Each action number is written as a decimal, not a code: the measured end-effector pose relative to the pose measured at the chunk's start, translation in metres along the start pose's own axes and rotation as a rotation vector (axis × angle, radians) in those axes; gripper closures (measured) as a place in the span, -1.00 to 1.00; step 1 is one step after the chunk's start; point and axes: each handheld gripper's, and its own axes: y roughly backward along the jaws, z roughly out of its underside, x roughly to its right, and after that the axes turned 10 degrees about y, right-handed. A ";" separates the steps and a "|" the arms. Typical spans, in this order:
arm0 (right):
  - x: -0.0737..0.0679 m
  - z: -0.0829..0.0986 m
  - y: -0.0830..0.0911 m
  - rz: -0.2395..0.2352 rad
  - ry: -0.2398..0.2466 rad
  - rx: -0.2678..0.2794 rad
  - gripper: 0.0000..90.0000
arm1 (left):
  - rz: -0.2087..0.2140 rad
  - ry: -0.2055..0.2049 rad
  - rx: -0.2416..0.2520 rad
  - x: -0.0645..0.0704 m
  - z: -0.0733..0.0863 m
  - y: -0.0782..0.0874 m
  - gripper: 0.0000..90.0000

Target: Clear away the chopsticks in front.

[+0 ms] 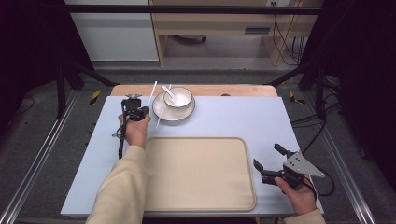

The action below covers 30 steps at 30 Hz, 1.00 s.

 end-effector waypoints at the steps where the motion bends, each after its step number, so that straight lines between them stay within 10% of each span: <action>1: 0.000 0.000 0.000 0.000 0.000 0.000 -0.89 | -0.001 0.002 0.000 -0.001 0.002 0.004 0.89; 15: -0.007 -0.004 -0.002 -0.029 0.018 0.012 -0.89 | -0.006 0.043 0.042 -0.004 0.076 0.102 0.89; 30: -0.007 -0.003 -0.002 -0.028 0.003 0.009 -0.89 | 0.013 0.077 0.037 0.021 0.147 0.148 0.89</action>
